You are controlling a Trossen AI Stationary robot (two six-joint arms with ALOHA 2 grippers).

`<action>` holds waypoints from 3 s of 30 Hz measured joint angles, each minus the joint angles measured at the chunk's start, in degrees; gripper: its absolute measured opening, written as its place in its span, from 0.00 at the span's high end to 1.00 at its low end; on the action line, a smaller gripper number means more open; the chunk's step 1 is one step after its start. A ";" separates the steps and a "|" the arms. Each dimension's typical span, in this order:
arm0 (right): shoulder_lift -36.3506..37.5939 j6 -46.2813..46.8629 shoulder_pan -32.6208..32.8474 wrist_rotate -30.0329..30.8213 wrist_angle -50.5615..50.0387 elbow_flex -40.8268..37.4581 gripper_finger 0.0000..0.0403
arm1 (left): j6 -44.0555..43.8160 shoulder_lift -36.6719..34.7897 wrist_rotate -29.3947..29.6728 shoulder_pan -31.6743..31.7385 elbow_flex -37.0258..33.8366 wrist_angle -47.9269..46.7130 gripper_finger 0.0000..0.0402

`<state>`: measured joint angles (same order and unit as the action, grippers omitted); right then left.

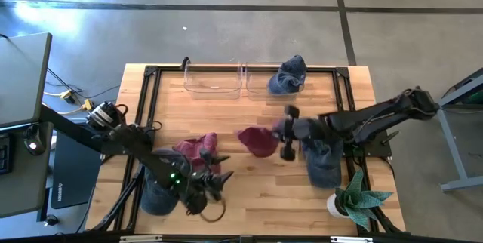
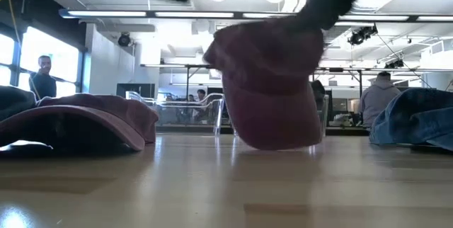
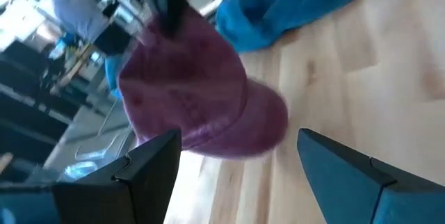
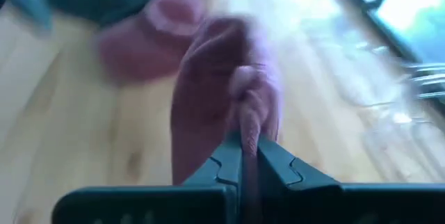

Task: Pick & Place hat
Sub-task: Put the right red cap into the left transparent bin

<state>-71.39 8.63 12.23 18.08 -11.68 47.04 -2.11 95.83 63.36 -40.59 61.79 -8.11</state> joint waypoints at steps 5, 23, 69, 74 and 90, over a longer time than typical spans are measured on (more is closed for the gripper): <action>-6.17 -0.27 8.33 -4.40 3.71 -4.03 0.98 | 2.56 0.00 -4.42 -2.36 1.14 1.42 0.30; -7.12 -19.68 9.52 34.67 6.83 2.44 0.99 | 3.37 0.00 2.73 -2.19 1.21 3.10 0.30; -21.34 13.07 14.53 -3.50 -4.63 4.97 0.74 | 5.38 11.75 -44.03 12.35 1.26 22.55 0.30; -24.31 17.71 14.33 5.51 -7.37 4.98 0.91 | 2.39 14.90 -53.57 18.07 1.21 23.41 0.30; -24.59 36.11 14.52 18.30 -21.04 5.56 0.99 | 2.00 4.94 -40.33 15.18 1.15 1.41 0.30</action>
<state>-95.98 44.74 26.75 36.39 -32.72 52.60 -0.12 100.77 23.03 -25.41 62.94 -6.70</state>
